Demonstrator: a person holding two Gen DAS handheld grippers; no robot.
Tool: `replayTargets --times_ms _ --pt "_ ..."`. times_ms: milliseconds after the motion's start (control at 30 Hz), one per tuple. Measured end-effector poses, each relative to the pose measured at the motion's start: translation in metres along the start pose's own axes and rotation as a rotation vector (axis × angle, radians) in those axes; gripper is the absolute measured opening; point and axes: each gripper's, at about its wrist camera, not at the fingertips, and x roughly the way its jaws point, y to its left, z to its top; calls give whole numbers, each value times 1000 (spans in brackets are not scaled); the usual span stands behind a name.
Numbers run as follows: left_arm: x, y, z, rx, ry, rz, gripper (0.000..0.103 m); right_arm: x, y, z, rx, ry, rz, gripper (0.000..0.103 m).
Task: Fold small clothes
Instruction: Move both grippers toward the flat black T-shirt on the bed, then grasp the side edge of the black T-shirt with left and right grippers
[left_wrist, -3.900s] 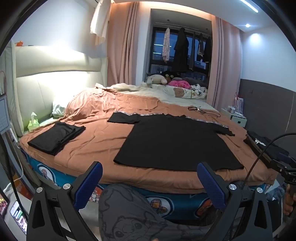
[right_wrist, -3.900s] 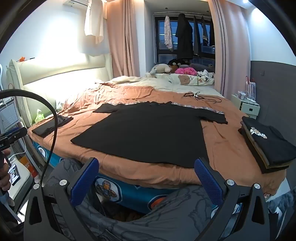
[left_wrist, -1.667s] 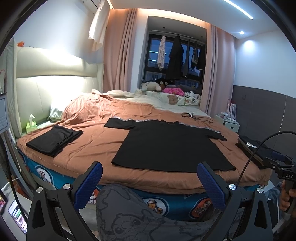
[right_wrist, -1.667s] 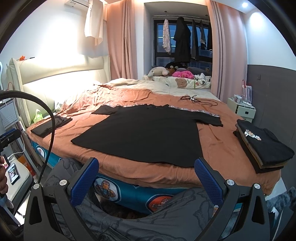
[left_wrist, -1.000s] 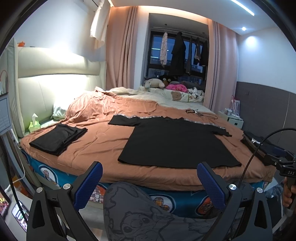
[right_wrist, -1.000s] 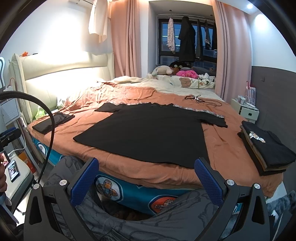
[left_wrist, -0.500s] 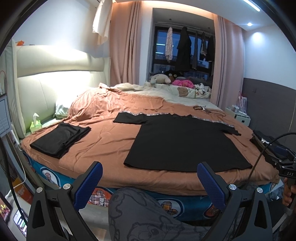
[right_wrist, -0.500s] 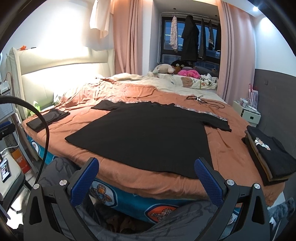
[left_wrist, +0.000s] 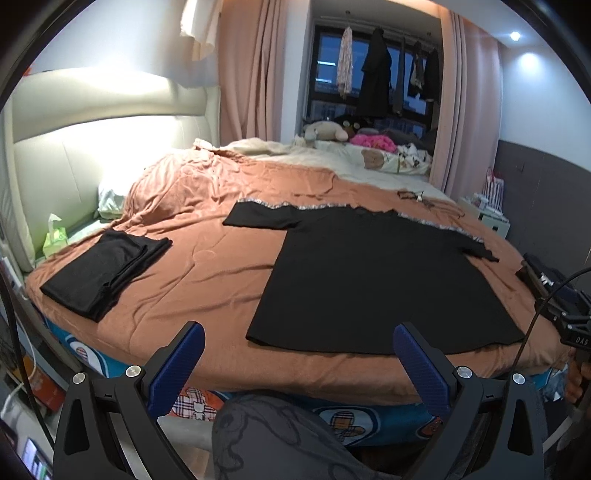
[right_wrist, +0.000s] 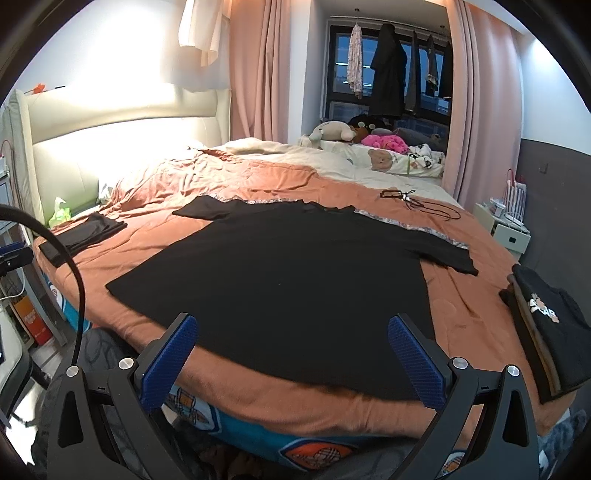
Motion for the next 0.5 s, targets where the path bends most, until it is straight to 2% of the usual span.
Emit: replayTargets --times_ms 200,500 --pt "42 11 15 -12 44 0 102 41 -2 5 25 45 16 103" --pt "101 26 46 -38 88 17 100 100 -15 29 64 131 57 103"
